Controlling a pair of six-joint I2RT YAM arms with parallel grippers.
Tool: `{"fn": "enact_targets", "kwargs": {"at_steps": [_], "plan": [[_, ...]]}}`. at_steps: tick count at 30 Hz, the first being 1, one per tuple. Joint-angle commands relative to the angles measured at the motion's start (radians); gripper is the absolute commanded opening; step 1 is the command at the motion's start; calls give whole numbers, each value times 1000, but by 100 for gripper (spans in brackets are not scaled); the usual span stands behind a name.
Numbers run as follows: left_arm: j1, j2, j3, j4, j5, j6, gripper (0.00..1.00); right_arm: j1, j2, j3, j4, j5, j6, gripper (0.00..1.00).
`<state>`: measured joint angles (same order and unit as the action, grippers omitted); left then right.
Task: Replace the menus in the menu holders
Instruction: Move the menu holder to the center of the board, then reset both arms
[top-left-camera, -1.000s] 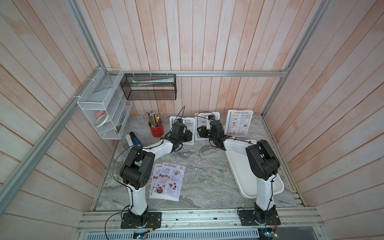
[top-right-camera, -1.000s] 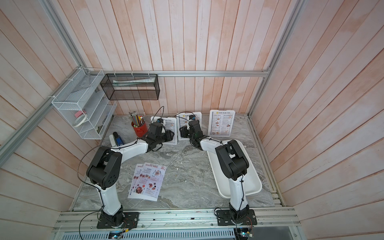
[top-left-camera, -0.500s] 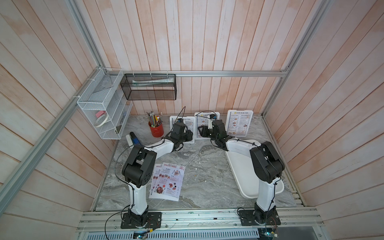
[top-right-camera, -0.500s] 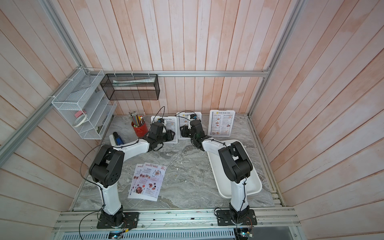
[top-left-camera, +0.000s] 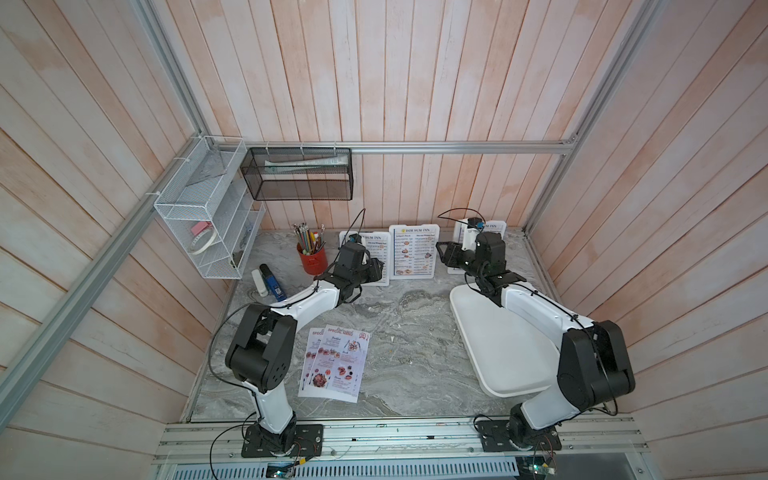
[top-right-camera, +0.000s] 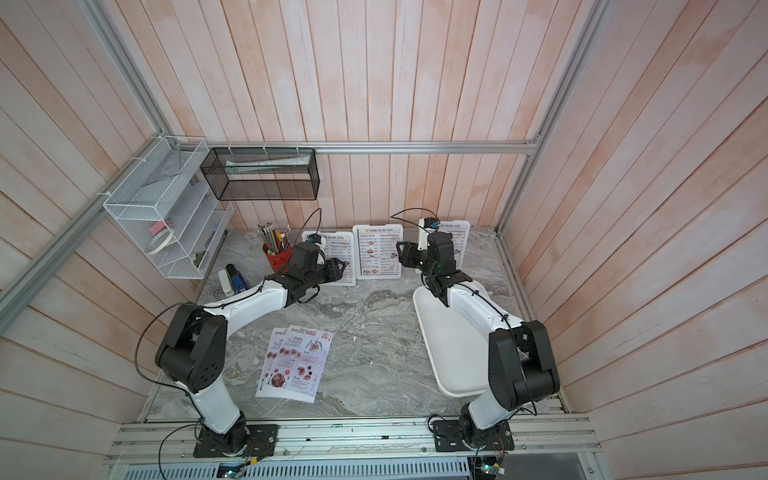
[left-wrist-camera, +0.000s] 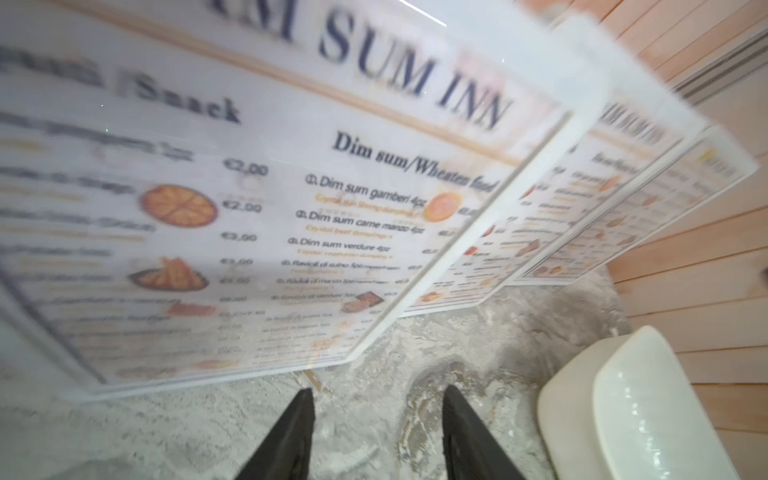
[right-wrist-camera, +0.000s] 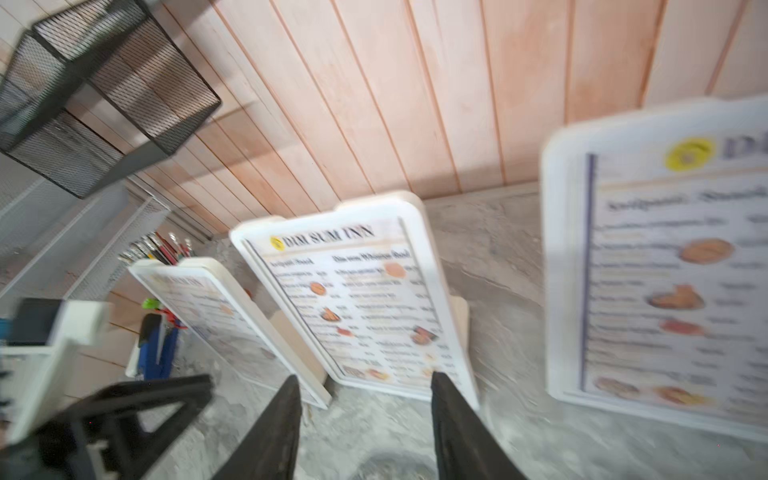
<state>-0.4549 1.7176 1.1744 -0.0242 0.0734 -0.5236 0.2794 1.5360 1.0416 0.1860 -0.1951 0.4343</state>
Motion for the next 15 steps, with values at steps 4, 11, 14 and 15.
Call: {"fn": "enact_targets", "kwargs": {"at_steps": [4, 11, 14, 15], "plan": [[17, -232, -166, -148, -146, 53, 98, -96, -172, -150, -141, 0, -127, 89], [148, -582, -465, -28, -397, 198, 100, -219, -441, -434, 24, 187, -220, 98], [256, -742, -654, 169, -391, 357, 100, -234, -554, -566, 164, 243, -257, 98], [287, -767, -715, 223, -385, 403, 100, -235, -577, -598, 189, 282, -258, 98]]}}
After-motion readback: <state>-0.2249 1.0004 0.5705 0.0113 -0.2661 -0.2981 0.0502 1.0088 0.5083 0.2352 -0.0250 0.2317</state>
